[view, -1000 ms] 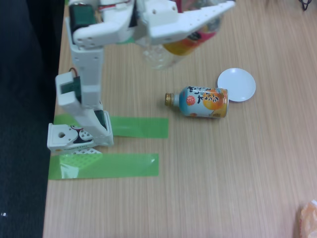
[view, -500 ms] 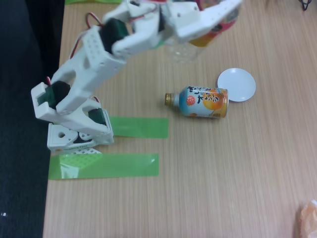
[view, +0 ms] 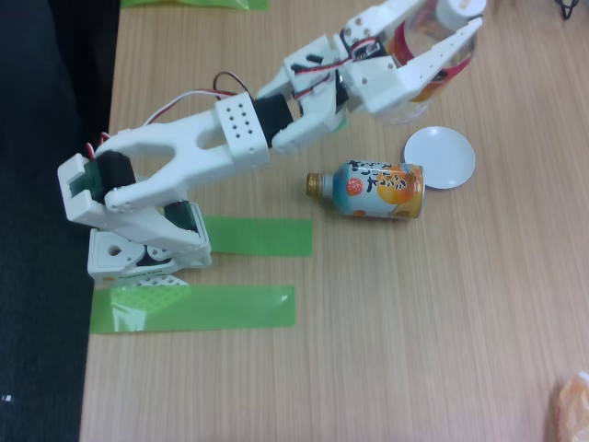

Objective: Pick up the plastic bottle and stand it up on the white place

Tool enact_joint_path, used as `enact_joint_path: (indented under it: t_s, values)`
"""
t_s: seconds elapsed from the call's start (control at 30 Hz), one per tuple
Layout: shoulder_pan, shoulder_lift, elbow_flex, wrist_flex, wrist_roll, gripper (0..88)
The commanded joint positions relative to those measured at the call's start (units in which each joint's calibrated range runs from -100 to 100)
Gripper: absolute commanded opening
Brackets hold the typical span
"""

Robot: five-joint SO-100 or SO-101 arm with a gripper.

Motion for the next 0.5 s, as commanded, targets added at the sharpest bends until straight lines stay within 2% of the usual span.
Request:
enact_joint_path:
  t_s: [0.0, 0.13, 0.23, 0.47]
  values:
    - [-0.18, -1.16, 5.4, -8.47, 0.21, 12.5]
    - [0.12, -1.16, 12.28, -15.08, 0.32, 12.5]
    - [-0.03, -0.57, 15.73, -17.82, 2.47, 12.5]
    - [0.26, 9.34, 12.74, -25.98, 3.41, 12.5]
